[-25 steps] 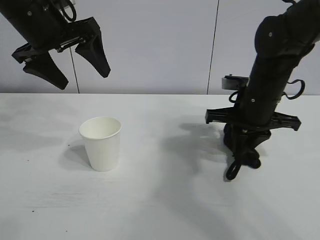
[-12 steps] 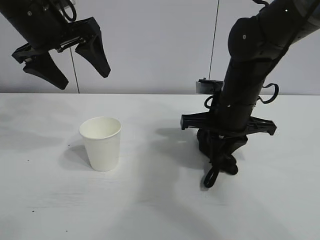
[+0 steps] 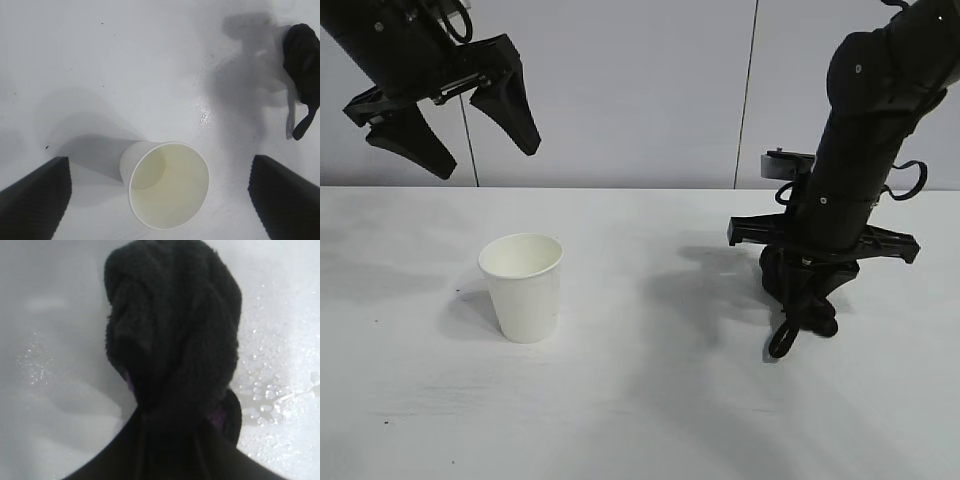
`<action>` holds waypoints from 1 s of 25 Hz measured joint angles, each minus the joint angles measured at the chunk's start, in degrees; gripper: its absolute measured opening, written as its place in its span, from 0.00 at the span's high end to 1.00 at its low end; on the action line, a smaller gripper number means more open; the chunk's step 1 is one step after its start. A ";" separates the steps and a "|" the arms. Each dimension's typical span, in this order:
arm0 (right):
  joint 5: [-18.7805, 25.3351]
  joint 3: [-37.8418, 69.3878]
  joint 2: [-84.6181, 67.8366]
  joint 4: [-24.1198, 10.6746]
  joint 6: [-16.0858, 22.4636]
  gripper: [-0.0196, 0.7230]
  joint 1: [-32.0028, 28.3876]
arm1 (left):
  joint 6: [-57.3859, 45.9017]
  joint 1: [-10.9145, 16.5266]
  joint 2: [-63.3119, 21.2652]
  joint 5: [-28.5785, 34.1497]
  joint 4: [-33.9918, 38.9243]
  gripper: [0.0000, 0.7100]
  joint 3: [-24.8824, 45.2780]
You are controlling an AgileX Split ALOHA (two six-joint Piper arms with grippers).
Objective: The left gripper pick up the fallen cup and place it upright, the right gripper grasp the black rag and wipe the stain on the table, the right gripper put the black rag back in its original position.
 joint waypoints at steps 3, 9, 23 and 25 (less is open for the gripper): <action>0.56 0.00 -0.40 1.53 -0.60 0.80 -0.23 | 0.00 0.00 0.00 0.08 0.00 0.02 0.00; 1.65 0.00 -4.84 2.94 -1.37 0.14 -0.33 | 0.00 0.00 0.00 0.45 0.00 0.02 0.00; 6.51 0.19 -19.29 5.66 -3.00 0.07 -5.90 | 0.00 0.00 0.00 0.64 0.00 0.02 0.00; 6.91 0.19 -19.52 6.40 -3.91 0.07 -6.61 | 0.00 0.00 0.00 0.64 0.00 0.02 0.00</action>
